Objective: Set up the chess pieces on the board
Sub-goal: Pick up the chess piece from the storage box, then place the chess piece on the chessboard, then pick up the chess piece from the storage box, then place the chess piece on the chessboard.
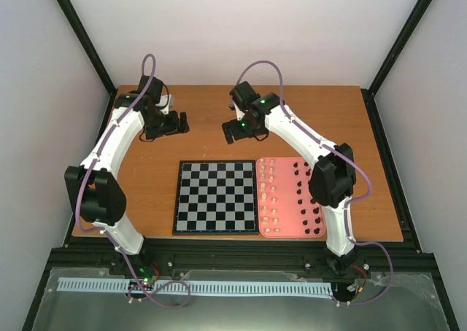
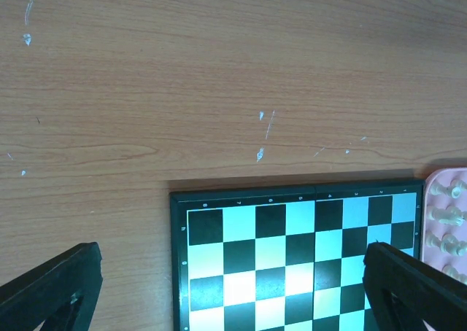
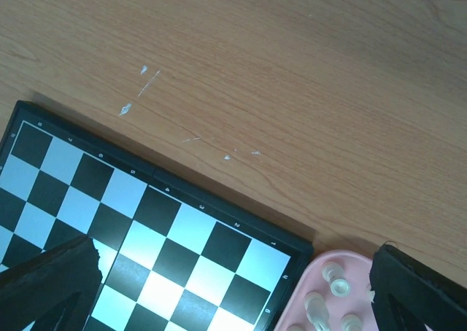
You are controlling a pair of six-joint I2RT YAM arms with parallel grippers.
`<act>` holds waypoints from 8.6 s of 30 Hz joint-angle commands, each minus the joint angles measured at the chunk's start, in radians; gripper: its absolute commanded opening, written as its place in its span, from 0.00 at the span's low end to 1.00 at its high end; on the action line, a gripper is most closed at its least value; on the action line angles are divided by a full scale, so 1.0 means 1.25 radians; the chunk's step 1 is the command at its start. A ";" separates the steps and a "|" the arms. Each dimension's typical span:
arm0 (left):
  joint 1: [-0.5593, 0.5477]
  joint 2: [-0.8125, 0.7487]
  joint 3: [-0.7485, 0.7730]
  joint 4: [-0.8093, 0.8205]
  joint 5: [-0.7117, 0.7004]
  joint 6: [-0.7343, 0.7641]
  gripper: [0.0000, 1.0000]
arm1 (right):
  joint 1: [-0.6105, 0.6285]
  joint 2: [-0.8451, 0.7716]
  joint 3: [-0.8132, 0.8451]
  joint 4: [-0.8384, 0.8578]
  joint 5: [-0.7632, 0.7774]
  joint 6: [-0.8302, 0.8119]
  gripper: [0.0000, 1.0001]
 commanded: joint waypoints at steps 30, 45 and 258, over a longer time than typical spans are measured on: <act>-0.003 -0.042 -0.050 0.022 0.016 -0.015 1.00 | -0.061 -0.090 -0.235 -0.005 -0.028 -0.015 0.54; -0.003 -0.039 -0.072 0.021 0.018 -0.018 1.00 | -0.087 -0.014 -0.259 0.018 -0.046 -0.013 0.44; -0.003 -0.017 -0.098 0.037 0.022 -0.030 1.00 | 0.037 0.157 0.024 -0.121 -0.037 0.028 0.03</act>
